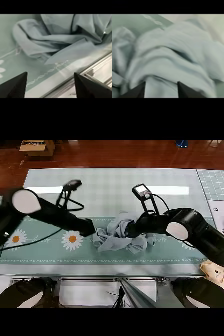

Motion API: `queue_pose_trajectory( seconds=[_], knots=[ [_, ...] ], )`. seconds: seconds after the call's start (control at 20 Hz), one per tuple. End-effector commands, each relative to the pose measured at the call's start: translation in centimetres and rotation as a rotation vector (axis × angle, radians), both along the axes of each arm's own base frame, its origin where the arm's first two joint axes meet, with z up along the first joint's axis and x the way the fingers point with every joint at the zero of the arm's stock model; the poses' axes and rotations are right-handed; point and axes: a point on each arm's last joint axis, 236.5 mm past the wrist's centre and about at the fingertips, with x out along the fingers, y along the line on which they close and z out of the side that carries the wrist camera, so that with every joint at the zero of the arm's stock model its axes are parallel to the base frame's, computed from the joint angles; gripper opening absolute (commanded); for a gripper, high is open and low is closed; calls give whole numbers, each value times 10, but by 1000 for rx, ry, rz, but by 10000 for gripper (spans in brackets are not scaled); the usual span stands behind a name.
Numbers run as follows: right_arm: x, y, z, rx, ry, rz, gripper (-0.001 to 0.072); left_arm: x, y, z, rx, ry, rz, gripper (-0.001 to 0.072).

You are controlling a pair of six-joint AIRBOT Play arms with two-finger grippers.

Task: Fold the shirts.

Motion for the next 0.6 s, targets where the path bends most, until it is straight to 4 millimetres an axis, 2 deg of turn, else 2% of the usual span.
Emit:
queue_pose_trajectory(
  seconds=[0.0, 0.05, 0.1, 0.25, 0.4, 0.55],
  knots=[
    [13, -93, 10, -341, -96, -49, 496, -21, -3, -56, -42, 78, 31, 710],
    [18, -120, 18, -389, -110, -106, 504, -26, 2, -68, -32, 92, 38, 710],
    [22, -146, 25, -395, -108, -184, 549, -29, 8, -80, -25, 105, 49, 709],
    [29, -206, 26, -308, -39, -433, 550, -27, 13, -92, -102, 129, 109, 708],
    [30, -232, 16, -131, 39, -581, 550, -15, 11, -93, -196, 158, 167, 708],
    [29, -242, 10, 32, 90, -660, 550, -5, -1, -100, -276, 207, 205, 707]
  ],
)
